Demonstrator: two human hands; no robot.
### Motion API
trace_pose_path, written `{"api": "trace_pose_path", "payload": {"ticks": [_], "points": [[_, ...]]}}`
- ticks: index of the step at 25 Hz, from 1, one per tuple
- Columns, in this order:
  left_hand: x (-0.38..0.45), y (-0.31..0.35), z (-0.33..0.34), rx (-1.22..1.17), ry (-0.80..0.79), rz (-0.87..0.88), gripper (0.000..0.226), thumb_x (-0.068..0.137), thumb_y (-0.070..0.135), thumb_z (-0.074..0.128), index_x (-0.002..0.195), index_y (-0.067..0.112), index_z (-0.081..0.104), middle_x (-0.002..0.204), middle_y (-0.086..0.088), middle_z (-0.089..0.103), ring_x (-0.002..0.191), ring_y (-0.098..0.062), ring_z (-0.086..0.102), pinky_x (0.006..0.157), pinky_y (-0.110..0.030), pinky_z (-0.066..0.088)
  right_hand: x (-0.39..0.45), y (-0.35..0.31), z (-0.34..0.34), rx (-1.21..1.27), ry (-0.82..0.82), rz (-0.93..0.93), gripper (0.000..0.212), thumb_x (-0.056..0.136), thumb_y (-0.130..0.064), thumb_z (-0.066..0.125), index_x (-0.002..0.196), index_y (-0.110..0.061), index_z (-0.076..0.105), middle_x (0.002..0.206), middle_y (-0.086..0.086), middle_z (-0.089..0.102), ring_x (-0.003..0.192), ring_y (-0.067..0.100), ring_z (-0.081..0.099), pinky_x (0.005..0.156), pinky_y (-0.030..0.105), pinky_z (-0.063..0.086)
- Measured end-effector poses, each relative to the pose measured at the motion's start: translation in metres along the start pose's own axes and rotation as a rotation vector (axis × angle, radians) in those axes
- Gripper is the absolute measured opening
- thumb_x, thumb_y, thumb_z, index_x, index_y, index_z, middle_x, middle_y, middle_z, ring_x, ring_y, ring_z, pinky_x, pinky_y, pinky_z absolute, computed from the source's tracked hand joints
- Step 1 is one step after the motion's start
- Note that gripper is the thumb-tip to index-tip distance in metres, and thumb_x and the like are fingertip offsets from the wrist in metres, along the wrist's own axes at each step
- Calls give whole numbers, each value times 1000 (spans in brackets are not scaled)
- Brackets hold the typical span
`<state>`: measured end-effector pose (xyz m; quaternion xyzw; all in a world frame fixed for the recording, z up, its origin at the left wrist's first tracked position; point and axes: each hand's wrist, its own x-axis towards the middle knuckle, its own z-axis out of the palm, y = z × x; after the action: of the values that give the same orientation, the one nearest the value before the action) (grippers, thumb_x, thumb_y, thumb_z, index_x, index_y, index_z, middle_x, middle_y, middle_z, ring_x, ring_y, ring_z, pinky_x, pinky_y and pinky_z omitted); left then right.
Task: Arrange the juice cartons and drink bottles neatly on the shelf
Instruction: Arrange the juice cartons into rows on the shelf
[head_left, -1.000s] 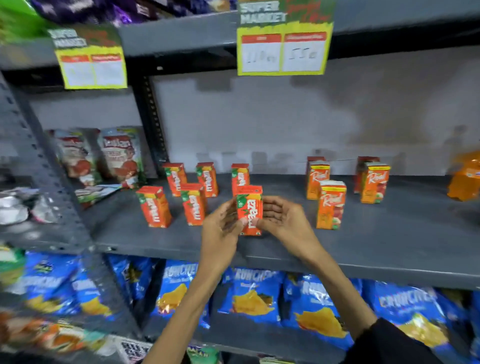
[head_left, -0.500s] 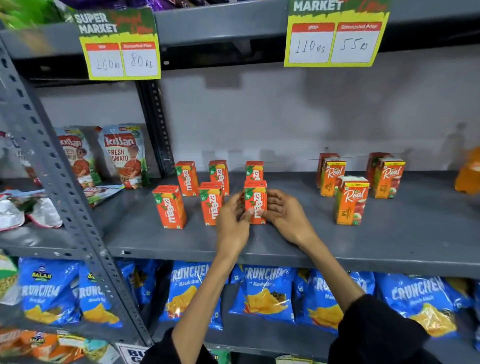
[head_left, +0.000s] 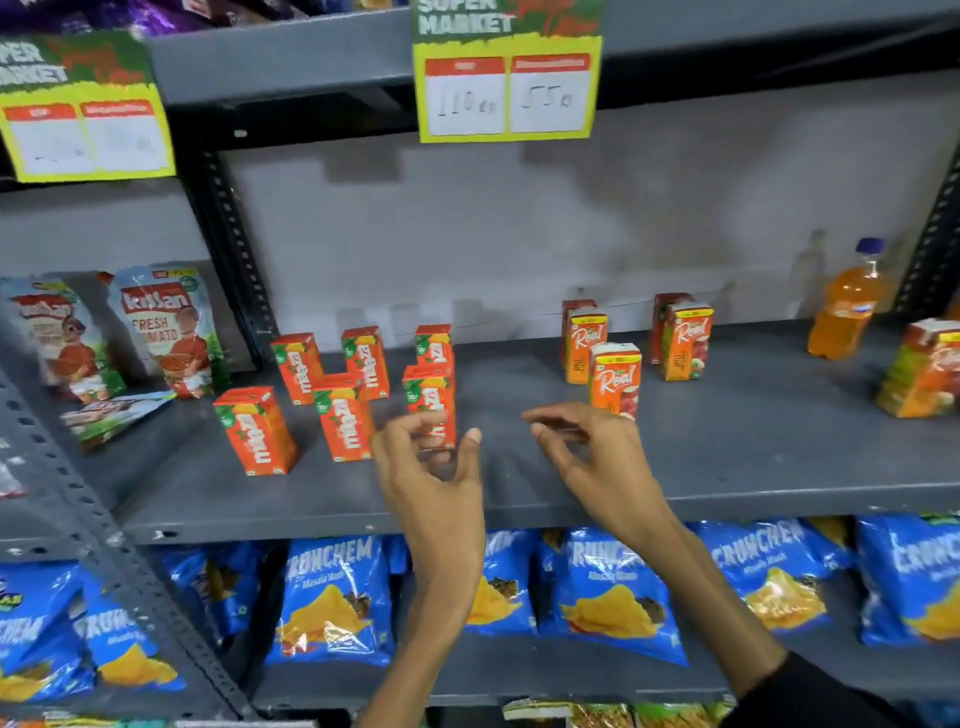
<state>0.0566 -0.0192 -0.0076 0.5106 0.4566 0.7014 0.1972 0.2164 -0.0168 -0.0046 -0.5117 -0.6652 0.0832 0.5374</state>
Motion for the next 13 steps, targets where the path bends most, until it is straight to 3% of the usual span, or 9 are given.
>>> {"api": "trace_pose_path", "payload": {"ticks": [3,6,9,11,13], "points": [[-38,31,53,-176,-223,-28,27,84,7,80,88,26,61,88,2,66,72,-7,63,66,-11,49,-14,22,-67,-38,217,11,13,90,-13,69,97,-20,76,90,-19,73,85,-5,70,79,6,50],[-76,52,112,-302,-449,-107,26,85,6,79,85,27,64,79,10,70,71,-3,65,68,-14,51,-23,59,-135,-169,433,74,13,89,-7,68,97,-14,76,91,-3,77,81,4,70,79,9,51],[-116,73,190,-375,-620,-217,22,84,3,78,89,20,65,84,5,71,73,-7,66,69,-15,52,-28,104,-209,-431,604,138,19,87,-1,65,104,-5,73,99,14,76,88,26,70,85,25,49],[-131,82,244,-380,-705,-264,24,84,-1,78,97,15,65,93,-6,71,78,-13,66,72,-15,53,-29,126,-242,-544,633,216,25,87,1,62,111,-2,70,103,21,73,93,39,67,85,41,49],[-143,93,294,-349,-768,-296,33,83,-5,77,112,5,64,107,-16,70,88,-19,64,82,-23,56,-32,141,-267,-582,652,264,28,89,0,59,115,0,68,106,24,71,96,43,66,84,47,52]]}}
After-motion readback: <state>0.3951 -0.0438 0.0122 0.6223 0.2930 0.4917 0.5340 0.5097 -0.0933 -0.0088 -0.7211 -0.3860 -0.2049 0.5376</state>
